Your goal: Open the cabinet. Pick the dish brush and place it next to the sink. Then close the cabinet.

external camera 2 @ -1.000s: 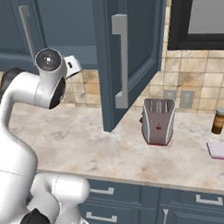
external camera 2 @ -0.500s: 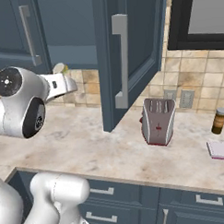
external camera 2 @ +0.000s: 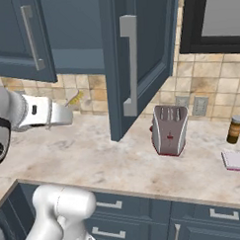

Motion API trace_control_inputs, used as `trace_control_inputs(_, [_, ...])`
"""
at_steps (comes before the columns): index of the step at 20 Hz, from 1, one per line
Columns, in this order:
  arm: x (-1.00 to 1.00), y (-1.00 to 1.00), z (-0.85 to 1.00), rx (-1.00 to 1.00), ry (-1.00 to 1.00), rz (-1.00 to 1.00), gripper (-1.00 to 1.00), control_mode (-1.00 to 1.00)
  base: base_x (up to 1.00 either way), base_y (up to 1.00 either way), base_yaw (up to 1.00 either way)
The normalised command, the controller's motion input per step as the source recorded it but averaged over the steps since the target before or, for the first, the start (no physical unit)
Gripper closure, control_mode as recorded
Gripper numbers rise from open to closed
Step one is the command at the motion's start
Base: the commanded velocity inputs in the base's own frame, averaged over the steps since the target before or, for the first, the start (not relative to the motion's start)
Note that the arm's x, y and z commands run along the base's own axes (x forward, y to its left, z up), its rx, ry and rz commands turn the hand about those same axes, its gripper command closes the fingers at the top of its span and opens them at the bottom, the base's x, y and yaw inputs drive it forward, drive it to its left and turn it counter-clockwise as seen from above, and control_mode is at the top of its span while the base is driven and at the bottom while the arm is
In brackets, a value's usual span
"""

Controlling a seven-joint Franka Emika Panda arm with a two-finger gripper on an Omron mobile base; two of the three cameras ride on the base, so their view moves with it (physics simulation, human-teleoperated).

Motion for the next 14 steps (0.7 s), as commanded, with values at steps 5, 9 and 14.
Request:
trace_control_inputs(5, [-1.0, 0.0, 0.19, 0.04, 0.33, -0.21, 1.0, -1.0, 0.0, 0.0, 0.0])
trace_control_inputs(9, [-1.0, 0.0, -0.04, 0.0, 0.06, -0.02, 1.0, -1.0, 0.0, 0.0, 0.0])
trace_control_inputs(14, [-0.49, -0.01, -0.53, 0.0, 0.0, 0.0, 1.0, -1.0, 0.0, 0.0, 0.0])
